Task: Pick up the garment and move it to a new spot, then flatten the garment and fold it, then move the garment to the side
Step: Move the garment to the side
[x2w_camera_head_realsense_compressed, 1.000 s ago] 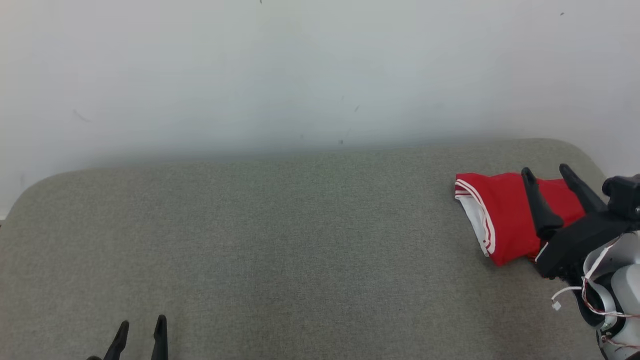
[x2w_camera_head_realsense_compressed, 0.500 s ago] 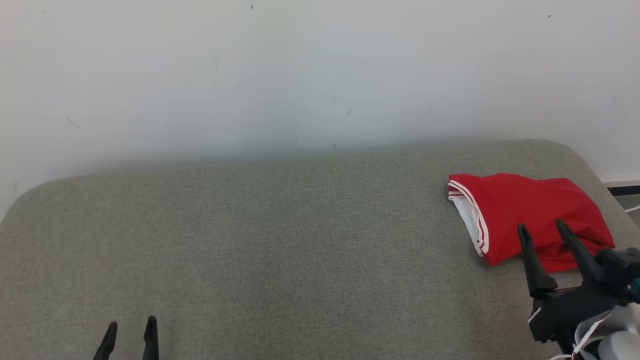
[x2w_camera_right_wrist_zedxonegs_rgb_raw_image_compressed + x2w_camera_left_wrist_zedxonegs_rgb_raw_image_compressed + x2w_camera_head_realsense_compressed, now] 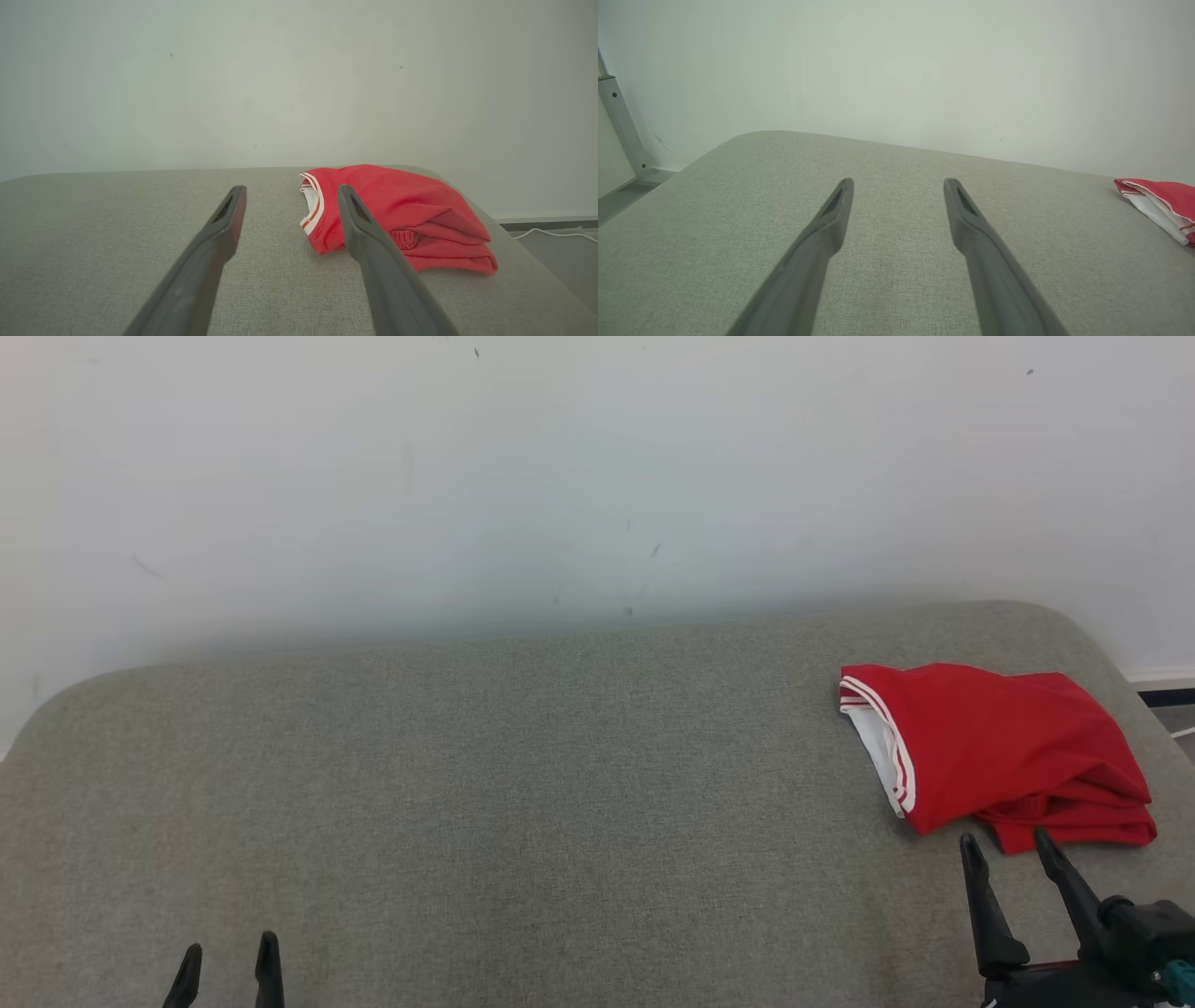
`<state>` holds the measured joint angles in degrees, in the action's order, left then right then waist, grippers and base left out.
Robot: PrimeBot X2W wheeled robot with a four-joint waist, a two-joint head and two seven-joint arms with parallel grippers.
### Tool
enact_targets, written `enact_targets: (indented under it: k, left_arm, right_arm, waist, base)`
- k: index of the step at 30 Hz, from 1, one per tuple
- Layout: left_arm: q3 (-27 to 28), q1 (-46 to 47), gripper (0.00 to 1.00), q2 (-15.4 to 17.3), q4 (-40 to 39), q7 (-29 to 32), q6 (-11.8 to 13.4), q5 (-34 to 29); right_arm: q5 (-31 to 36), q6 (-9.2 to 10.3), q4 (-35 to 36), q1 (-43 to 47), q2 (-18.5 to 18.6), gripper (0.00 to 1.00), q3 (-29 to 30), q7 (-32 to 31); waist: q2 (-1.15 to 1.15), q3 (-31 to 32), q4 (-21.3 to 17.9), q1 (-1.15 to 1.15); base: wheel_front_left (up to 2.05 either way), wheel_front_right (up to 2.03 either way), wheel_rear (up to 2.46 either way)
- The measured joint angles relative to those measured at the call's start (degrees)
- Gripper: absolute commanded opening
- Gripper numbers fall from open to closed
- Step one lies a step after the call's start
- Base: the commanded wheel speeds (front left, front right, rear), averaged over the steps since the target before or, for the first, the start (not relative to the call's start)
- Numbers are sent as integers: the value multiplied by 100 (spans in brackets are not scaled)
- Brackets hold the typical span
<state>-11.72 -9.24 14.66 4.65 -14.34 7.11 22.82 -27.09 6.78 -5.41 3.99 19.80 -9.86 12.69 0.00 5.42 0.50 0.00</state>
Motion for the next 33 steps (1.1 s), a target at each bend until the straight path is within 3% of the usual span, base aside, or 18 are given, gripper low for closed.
enact_targets:
  k: [9, 33]
  left_arm:
    - [175, -16, 100, -130, -178, 0, 0, -486]
    - [333, -115, 100, -282, -460, 111, 0, -695]
  right_arm:
    - [333, 32, 110, 162, -183, 100, 144, 98]
    - [656, 34, 187, 271, -387, 100, 482, 151]
  waist:
    - [0, -7, -25, 0]
    - [0, -2, -5, 0]
  base:
    - [0, 0, 0]
    - [0, 0, 0]
